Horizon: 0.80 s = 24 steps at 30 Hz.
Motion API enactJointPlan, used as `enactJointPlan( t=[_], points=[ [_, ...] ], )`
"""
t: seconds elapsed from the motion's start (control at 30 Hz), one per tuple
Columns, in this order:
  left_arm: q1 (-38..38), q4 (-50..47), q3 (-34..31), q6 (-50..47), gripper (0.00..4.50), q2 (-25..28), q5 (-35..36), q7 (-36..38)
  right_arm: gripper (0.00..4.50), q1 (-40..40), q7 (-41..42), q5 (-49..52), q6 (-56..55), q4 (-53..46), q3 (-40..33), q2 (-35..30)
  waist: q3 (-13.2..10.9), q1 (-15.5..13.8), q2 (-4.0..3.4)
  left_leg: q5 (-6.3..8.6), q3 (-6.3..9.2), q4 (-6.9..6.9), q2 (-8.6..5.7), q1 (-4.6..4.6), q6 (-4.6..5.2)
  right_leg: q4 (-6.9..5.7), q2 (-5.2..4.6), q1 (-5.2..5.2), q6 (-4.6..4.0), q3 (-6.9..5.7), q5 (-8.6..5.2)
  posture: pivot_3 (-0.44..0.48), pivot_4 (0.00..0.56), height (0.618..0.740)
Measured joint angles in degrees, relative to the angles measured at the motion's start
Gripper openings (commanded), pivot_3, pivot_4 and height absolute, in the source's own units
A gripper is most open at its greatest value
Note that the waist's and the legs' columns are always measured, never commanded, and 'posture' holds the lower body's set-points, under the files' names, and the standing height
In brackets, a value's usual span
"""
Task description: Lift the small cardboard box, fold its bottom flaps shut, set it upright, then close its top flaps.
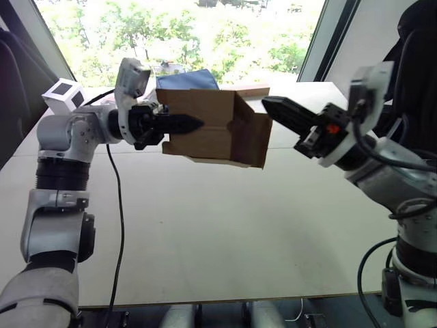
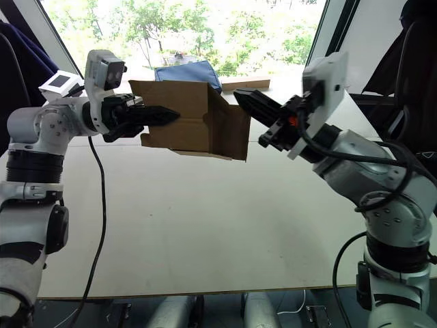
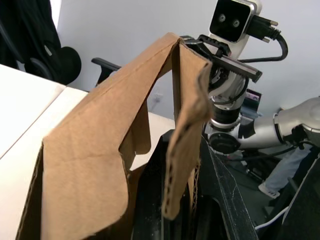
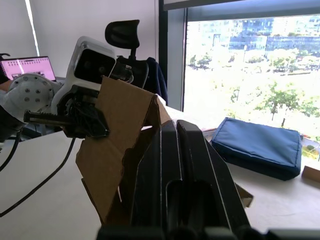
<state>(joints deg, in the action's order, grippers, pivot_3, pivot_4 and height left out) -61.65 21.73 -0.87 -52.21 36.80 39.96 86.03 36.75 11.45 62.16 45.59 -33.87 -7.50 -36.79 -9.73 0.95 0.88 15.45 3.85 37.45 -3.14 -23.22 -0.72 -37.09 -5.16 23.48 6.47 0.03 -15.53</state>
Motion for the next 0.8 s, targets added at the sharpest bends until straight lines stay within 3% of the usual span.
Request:
enactJointPlan(
  t=[0.23, 0.8],
  points=[
    [0.0, -0.5, 0.0, 0.0, 0.0, 0.0, 0.0, 0.0, 0.02, 0.3, 0.4, -4.6, 0.1, 0.3, 4.6, 3.1, 0.0, -0.1, 0.0, 0.0, 0.0, 0.02, -0.01, -0.02, 0.0, -0.01, -0.01, 0.0, 0.0, -0.01, 0.0, 0.0, 0.15, 0.74],
    [0.9, -4.5, -0.5, -3.6, 0.0, 0.0, 2.5, -0.1, 0.02, -0.3, 1.5, -6.8, 0.2, 0.5, 4.6, 6.4, 0.0, 0.0, 0.0, 0.0, 0.0, 0.02, -0.01, -0.01, 0.0, -0.03, 0.0, 0.0, 0.0, 0.0, 0.0, 0.0, 0.15, 0.74]
  ],
)
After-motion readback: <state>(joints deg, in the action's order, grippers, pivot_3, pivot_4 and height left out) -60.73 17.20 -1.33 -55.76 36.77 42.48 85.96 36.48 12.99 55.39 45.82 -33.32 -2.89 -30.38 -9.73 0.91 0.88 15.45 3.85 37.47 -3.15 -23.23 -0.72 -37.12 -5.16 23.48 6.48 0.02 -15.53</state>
